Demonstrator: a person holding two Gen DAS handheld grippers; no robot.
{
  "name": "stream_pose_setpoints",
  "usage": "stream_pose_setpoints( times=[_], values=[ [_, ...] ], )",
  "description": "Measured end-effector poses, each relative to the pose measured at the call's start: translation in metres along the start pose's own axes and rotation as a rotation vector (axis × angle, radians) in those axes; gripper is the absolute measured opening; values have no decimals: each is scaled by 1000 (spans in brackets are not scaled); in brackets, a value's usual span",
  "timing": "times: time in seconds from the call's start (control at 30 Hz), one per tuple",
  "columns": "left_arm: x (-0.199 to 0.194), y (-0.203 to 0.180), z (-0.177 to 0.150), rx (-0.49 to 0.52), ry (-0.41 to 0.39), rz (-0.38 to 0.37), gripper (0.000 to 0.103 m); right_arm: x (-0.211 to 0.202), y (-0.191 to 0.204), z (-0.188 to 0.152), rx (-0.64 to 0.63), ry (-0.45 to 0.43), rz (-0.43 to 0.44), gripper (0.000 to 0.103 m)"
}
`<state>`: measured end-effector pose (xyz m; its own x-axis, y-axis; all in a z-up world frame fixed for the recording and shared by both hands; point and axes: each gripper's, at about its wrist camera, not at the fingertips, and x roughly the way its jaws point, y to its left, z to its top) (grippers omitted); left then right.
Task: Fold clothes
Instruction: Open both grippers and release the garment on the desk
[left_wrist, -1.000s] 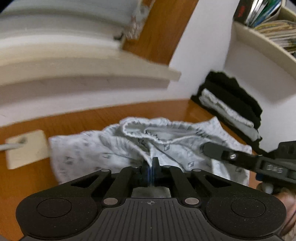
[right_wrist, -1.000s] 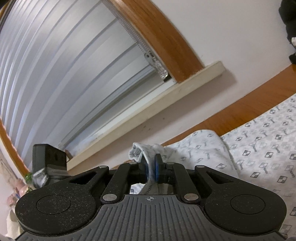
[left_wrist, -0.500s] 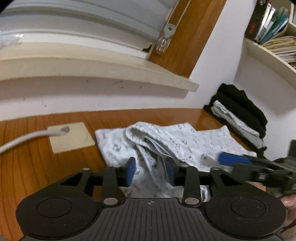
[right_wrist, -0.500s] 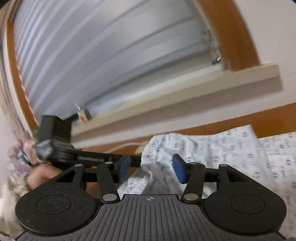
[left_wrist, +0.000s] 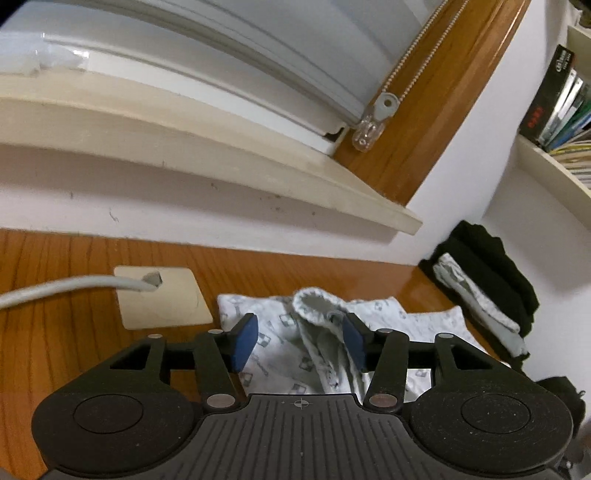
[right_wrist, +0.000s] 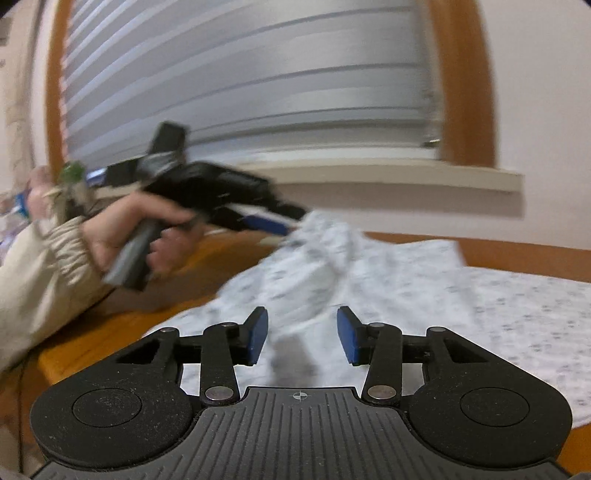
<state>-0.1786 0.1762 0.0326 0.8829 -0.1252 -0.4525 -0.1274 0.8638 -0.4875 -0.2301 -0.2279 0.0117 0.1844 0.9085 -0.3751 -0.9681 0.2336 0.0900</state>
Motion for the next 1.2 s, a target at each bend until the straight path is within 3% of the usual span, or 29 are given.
stream_pose_setpoints(
  times=[0.37, 0.43, 0.5, 0.67, 0.83, 0.93, 1.0, 1.03, 1.07, 1.13, 1.2],
  values=[
    [2, 4, -3, -28, 24, -64, 57, 27, 36, 2, -182, 89, -36, 42],
    [1, 7, -2, -51, 19, -76, 59, 29, 37, 2, -208, 85, -44, 22],
    [0, 10, -1, -74, 14, -88, 60, 23, 37, 6, -206, 60, -44, 13],
    [-1, 17, 1, -127, 3, -98, 61, -8, 47, 20, -198, 13, 24, 12],
    [-2, 19, 1, -136, -7, -76, 62, -4, 54, 6, -224, 105, 65, 13],
    [2, 11, -2, -81, 14, -77, 63, -3, 53, 0, -204, 94, 74, 13],
    [3, 2, -5, -5, -5, -70, 52, -3, 53, -3, -206, 87, 76, 14],
    [4, -2, -6, 27, -14, -62, 18, -3, 53, -4, -205, 83, 77, 15],
    [5, -5, -6, 55, -22, -50, 2, -3, 53, -5, -198, 78, 79, 15],
    [-7, -7, 0, 68, -131, -6, 2, -2, 53, -6, -180, 69, 86, 15],
    [-14, -2, 9, 43, -175, 16, 5, -1, 53, -8, -163, 58, 95, 15]
  ],
)
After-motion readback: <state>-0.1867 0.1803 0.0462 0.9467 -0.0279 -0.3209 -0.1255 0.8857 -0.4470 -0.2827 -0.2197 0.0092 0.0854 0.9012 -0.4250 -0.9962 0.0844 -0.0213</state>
